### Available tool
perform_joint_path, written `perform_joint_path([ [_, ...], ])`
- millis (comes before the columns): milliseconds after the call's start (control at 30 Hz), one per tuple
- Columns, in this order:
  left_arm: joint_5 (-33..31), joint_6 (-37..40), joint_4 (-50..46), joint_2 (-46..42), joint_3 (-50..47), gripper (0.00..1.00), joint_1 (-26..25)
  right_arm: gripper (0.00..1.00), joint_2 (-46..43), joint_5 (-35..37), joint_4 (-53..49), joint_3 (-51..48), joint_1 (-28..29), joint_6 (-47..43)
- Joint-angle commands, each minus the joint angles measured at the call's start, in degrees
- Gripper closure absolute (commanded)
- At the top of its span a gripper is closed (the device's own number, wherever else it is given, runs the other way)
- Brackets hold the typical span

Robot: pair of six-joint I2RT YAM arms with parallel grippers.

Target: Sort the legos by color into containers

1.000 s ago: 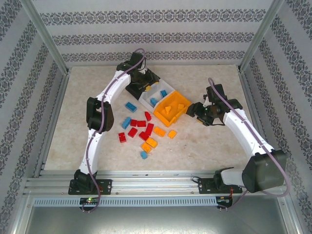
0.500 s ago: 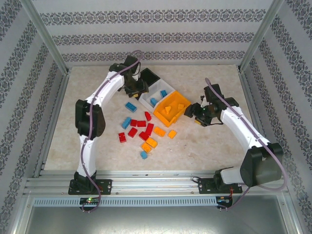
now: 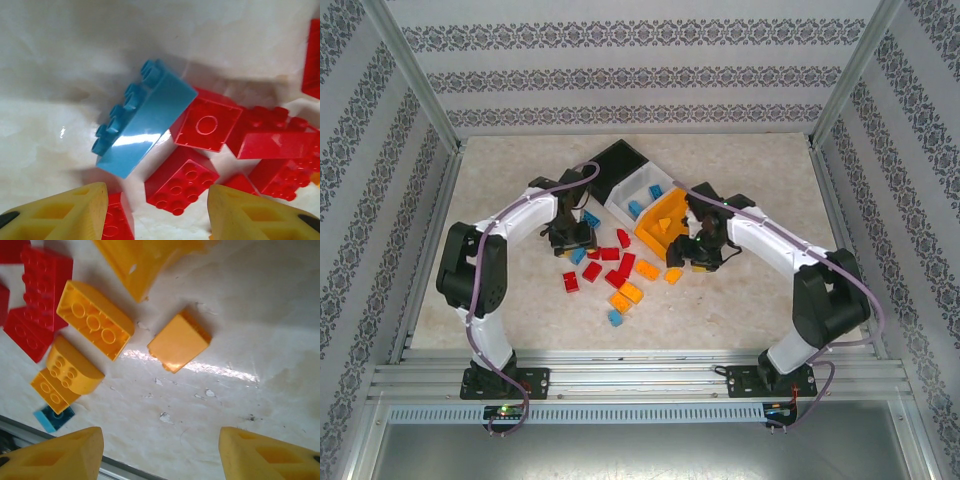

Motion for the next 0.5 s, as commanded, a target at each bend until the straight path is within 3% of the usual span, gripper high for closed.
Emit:
perform_joint_path([
  [0, -1.35, -0.19, 2.47, -2.74, -0.97, 0.45, -0.46, 0.36, 2.42, 3.24, -2.42, 2.59, 2.15, -3.74],
  [300, -1.68, -0.14, 2.79, -4.73, -6.21, 0.44, -0.4, 0.36, 5.16, 4.32, -3.05, 4.0, 5.16, -4.98],
  [467, -4.44, -5.74, -0.2, -7.94, -11.3, 0.44, -0.47, 0.36, 5.07, 4.32, -2.98, 3.47, 5.16, -5.11],
])
